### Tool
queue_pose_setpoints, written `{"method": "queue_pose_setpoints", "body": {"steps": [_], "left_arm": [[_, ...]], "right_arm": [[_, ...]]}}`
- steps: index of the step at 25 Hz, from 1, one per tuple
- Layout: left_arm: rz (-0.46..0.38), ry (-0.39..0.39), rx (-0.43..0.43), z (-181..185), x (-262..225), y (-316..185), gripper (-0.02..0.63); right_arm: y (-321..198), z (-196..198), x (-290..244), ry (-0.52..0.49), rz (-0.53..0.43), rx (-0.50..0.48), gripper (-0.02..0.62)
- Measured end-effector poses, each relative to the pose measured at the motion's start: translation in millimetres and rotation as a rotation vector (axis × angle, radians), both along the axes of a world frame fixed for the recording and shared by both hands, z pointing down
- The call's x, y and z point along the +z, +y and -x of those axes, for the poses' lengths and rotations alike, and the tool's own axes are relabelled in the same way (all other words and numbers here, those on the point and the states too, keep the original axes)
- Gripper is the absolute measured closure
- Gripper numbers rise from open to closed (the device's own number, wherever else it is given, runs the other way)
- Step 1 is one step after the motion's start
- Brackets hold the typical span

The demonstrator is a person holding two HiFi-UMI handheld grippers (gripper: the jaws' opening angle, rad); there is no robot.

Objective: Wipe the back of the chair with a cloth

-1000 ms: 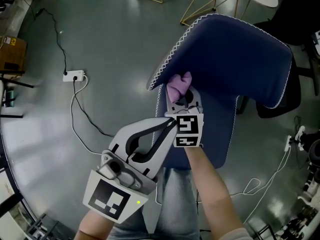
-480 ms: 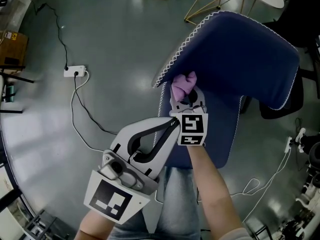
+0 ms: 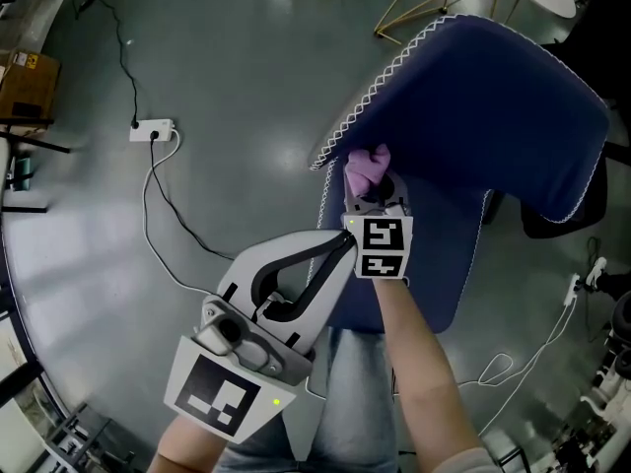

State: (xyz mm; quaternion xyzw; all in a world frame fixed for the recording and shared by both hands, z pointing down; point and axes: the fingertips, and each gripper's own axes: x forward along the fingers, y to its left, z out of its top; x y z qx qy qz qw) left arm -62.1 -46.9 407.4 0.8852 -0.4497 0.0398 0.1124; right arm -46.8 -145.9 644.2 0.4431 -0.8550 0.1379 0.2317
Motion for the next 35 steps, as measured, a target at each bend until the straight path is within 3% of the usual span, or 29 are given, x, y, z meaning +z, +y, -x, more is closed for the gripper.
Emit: {"method": "queue_pose_setpoints", "body": {"steps": [14,35], "left_arm": [[0.021,-0.018,0.020,-22.6,7.5,-10.2,0.591],[0.026,-0.003,0.096,-67.3,7.9,-32.7,0.591]], "right_arm": [[-12.2,-30.6,11.6,0.022,0.020,-0.004,0.474],[-28.6,-127.4,17.0,0.022,0.068,0.148,0.476]]}}
